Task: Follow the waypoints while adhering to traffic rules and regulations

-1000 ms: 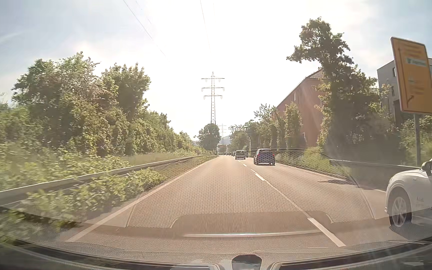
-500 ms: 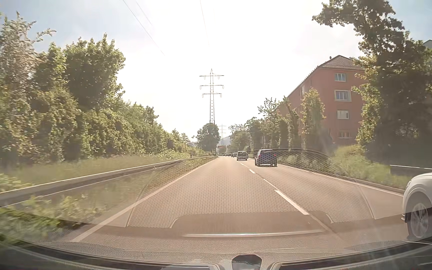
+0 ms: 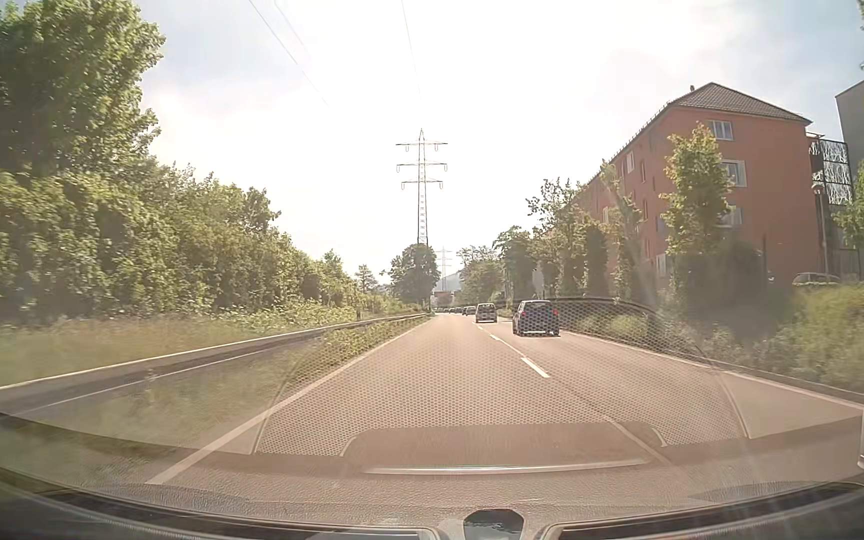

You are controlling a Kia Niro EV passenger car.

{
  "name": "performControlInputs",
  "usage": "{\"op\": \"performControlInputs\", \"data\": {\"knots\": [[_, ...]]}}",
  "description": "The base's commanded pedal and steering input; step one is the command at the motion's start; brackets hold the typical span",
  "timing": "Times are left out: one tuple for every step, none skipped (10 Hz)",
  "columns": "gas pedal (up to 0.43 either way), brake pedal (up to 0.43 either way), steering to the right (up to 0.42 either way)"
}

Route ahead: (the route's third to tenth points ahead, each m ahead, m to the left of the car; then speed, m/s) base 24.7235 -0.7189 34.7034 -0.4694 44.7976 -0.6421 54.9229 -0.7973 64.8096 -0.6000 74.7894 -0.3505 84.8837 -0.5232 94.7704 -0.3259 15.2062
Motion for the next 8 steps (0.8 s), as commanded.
{"op": "performControlInputs", "data": {"knots": [[0.157, 0.0, 0.001], [0.157, 0.0, 0.001], [0.157, 0.0, 0.001], [0.157, 0.0, 0.001], [0.157, 0.0, 0.001], [0.157, 0.0, 0.001], [0.157, 0.0, 0.001], [0.157, 0.0, 0.001]]}}
